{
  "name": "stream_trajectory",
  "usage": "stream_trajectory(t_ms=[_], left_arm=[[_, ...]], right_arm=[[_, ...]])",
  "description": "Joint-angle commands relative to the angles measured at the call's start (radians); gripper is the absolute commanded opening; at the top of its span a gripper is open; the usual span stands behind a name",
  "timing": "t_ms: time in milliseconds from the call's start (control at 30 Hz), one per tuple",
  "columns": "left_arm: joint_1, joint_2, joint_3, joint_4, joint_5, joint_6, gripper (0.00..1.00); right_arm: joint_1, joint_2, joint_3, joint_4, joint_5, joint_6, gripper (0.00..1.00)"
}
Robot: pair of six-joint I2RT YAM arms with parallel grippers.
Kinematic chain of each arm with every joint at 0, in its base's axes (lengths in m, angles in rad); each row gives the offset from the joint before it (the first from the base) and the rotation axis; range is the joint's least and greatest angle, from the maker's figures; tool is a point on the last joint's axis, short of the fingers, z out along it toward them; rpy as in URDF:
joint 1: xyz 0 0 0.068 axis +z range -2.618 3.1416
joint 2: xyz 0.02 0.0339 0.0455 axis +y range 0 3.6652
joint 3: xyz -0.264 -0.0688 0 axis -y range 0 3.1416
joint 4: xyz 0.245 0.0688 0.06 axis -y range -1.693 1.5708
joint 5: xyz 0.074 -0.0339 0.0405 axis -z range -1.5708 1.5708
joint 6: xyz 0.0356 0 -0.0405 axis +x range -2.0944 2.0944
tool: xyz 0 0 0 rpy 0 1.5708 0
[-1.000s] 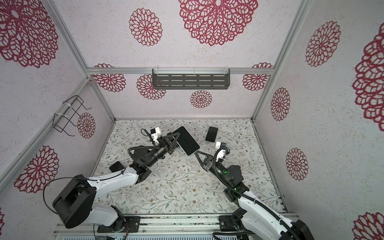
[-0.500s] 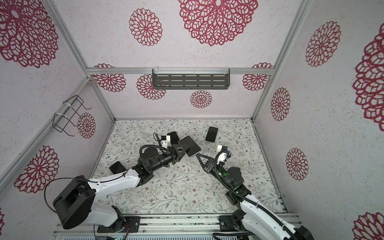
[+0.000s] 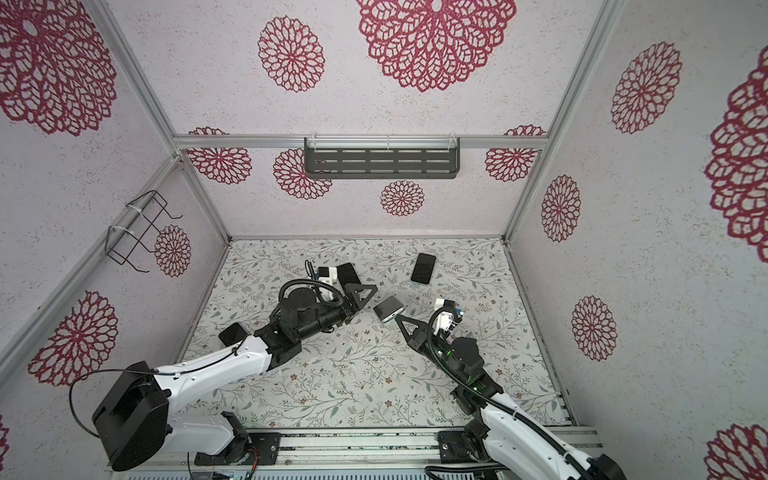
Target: Take the phone out of the phone case
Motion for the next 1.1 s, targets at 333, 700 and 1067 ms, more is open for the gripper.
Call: stream_trajectory(t_ms=[333,700,1067], left_arm=[[-0.042,0.028,0.095,-0.188,0.044,0.294,0.98],[-0.191,0.095,0.312,-0.566,-0.043,0.710,0.88],[-0.258,0.221,0.378,-0.681,-0.165,0.826,0.84]], right_arm=[[-0.004,-0.037,-0.015,0.068,0.041,0.008,0.00],[-0.004,-0.035,-0.043,0.069,0.037,0.017,0.00],[0.001,-0.037,-0.096,0.061,0.046,0.035,0.00]])
